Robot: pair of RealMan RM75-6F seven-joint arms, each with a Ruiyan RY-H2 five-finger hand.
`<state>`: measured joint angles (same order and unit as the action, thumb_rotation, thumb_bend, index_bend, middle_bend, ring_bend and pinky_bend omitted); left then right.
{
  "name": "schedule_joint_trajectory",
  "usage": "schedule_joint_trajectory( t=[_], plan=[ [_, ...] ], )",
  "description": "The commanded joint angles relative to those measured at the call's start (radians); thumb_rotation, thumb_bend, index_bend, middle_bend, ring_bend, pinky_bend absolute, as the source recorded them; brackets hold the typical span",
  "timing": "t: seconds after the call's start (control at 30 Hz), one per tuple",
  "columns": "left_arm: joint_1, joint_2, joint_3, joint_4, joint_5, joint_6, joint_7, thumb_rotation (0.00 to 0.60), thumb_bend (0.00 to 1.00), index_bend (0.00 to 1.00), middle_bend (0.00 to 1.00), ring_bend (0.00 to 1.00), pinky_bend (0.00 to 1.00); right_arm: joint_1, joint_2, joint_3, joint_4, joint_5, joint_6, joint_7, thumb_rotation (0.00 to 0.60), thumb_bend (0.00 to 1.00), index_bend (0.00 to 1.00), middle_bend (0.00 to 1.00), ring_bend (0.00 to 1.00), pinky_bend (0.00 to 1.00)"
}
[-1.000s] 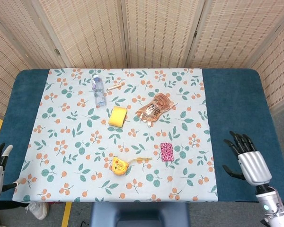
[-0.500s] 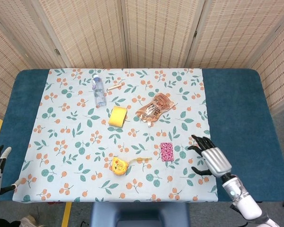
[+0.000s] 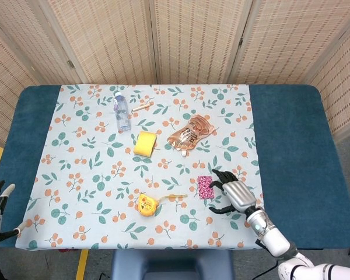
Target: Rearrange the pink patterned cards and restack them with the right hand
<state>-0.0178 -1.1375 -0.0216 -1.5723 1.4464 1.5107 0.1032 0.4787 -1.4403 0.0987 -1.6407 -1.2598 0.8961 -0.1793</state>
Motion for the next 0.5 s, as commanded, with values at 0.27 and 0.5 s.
schedule_joint_trajectory(
  t=[0.27,0.5],
  plan=[
    [0.001,-0.002,0.003,0.014,0.001,-0.011,-0.023,0.6,0.19,0.16,0.0,0.0,0.0,0.036,-0.087,0.004,0.084,0.075,-0.009,-0.047,0.336,0.25,0.29,0.0,0.0,0.0],
    [0.003,-0.003,0.004,0.024,0.001,-0.013,-0.037,0.6,0.19,0.18,0.0,0.0,0.0,0.056,-0.126,0.0,0.12,0.089,-0.021,-0.05,0.329,0.25,0.29,0.0,0.0,0.0]
  ],
)
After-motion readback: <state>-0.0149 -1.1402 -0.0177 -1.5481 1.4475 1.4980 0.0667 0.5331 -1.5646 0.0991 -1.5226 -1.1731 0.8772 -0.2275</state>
